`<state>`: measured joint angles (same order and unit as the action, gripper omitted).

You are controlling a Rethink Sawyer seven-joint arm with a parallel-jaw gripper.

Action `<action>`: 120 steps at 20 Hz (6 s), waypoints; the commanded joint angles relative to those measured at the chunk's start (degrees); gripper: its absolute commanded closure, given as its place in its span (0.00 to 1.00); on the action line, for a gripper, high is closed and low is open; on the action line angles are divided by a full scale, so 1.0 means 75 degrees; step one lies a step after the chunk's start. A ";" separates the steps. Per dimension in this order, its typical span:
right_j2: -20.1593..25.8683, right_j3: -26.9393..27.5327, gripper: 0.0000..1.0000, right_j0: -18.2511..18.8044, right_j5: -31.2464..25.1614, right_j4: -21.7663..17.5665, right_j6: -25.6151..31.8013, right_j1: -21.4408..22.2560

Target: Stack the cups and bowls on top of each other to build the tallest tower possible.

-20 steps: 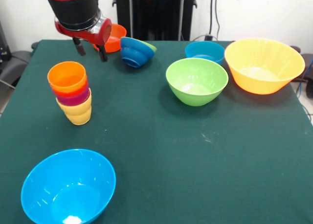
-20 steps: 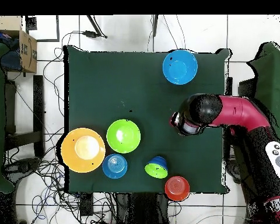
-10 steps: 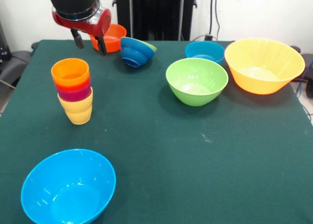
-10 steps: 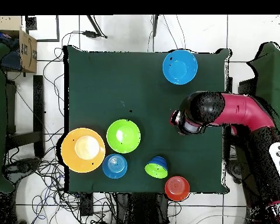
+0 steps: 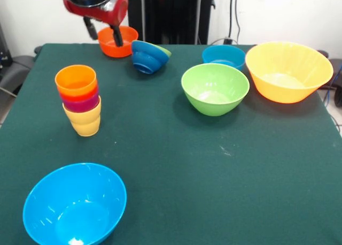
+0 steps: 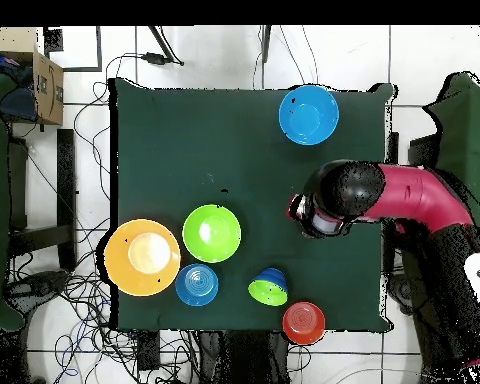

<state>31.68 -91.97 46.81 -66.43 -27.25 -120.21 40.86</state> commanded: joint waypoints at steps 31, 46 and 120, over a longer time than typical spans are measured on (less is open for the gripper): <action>-0.3435 -0.4594 0.00 -0.1823 0.6445 -0.1276 -0.1277 0.0287; -0.3965 -0.4394 0.00 -0.3338 0.7418 -0.3509 -0.0806 0.0239; -0.9576 -0.3141 0.00 -0.8924 1.4587 0.0909 -0.0792 -0.6267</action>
<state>-47.43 -116.40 -19.14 42.49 -24.86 -123.49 -1.95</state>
